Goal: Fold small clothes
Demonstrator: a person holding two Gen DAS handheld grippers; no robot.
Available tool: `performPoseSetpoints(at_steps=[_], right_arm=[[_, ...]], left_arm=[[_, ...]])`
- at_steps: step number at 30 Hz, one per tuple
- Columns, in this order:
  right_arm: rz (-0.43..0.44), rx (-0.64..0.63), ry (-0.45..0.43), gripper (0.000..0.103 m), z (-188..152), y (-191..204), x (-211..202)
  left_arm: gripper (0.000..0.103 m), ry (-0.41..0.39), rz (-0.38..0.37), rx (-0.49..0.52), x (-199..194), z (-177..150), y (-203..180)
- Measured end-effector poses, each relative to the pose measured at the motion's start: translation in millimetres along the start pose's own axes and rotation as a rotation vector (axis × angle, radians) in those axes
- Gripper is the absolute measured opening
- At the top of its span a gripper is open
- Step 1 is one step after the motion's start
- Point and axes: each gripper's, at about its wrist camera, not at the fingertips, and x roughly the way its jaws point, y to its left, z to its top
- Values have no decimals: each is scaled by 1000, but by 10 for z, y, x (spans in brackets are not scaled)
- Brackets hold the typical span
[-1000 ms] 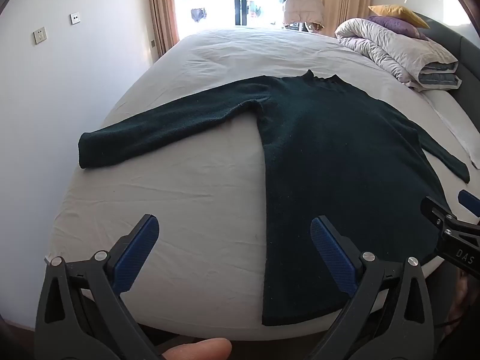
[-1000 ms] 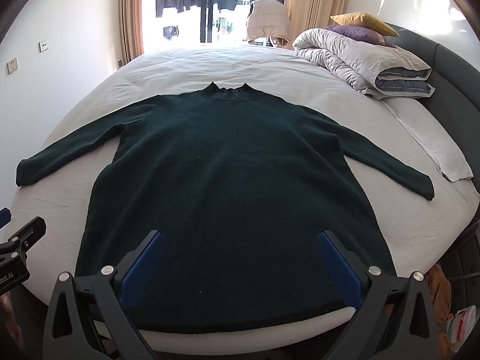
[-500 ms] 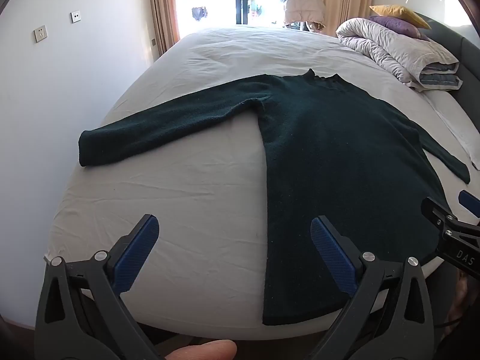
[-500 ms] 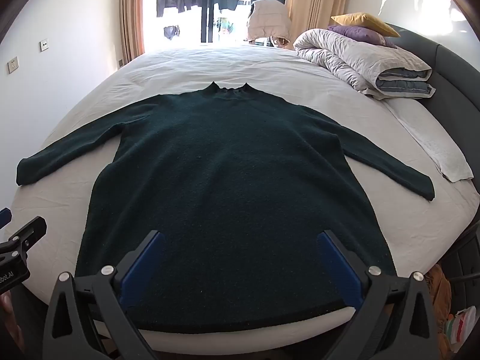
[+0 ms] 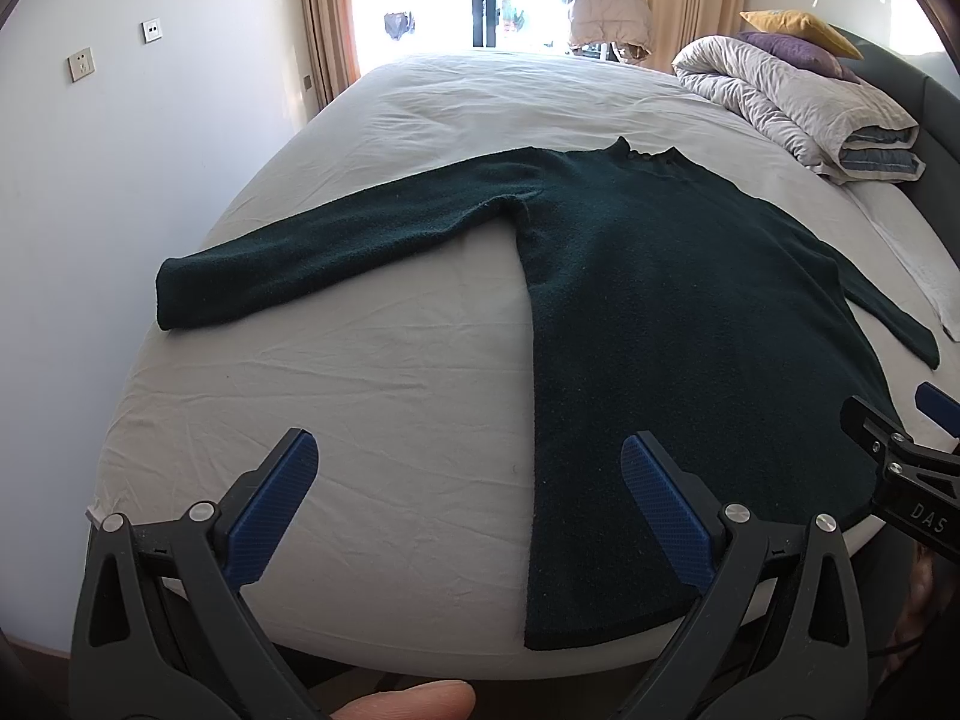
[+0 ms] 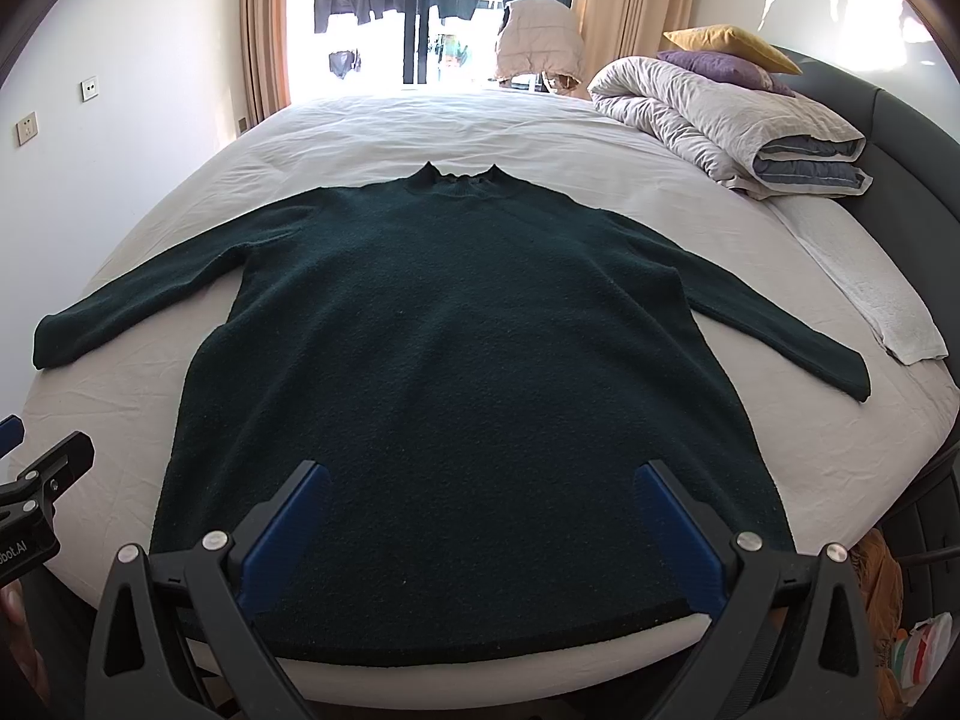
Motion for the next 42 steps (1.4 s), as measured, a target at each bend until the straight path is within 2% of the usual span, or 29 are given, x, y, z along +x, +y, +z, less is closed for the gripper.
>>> performPoseSetpoints(at_steps=[42], right_arm=[[2,-2,2,103,3,52,19]], left_arm=[[103,3,-4,-6,32,-49,-15]])
